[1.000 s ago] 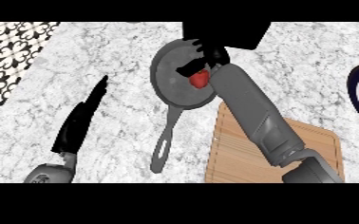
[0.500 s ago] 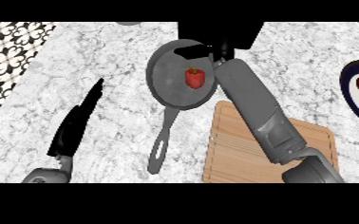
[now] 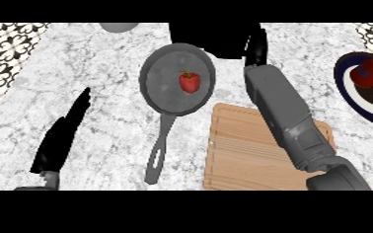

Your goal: Pick the bell pepper from the cutting board and place it in the pan

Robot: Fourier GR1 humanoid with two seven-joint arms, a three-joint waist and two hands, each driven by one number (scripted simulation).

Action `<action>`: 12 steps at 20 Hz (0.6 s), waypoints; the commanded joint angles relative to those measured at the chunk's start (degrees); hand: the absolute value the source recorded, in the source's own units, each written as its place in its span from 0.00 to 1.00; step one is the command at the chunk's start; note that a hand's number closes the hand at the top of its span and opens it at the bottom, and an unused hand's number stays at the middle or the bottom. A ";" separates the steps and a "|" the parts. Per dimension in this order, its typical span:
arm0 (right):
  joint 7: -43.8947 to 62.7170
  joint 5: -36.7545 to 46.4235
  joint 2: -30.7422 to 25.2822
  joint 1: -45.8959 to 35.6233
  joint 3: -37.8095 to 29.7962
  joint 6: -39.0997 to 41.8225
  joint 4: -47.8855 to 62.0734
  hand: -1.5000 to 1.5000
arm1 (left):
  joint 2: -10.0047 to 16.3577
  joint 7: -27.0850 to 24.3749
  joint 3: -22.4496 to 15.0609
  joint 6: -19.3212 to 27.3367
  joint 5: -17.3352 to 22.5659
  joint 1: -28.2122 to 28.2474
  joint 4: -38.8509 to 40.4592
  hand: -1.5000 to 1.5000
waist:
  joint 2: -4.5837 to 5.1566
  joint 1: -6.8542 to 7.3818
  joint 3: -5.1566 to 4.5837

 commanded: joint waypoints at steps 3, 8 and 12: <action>-7.37 -0.77 -7.44 4.96 -1.91 7.81 0.88 0.00 | -0.99 0.56 1.15 1.05 -0.52 -0.37 0.69 0.50 | -0.65 -2.43 -0.03; -8.13 -1.08 -12.90 5.53 -3.30 11.99 2.09 0.00 | -0.57 1.73 0.61 -0.59 -0.48 4.33 -4.34 0.50 | -0.84 -2.22 -0.02; -11.84 -1.40 -16.54 11.87 -3.25 18.50 -0.06 0.00 | -1.41 0.70 0.22 0.23 -1.76 6.96 -6.89 0.50 | -1.10 -2.85 -0.04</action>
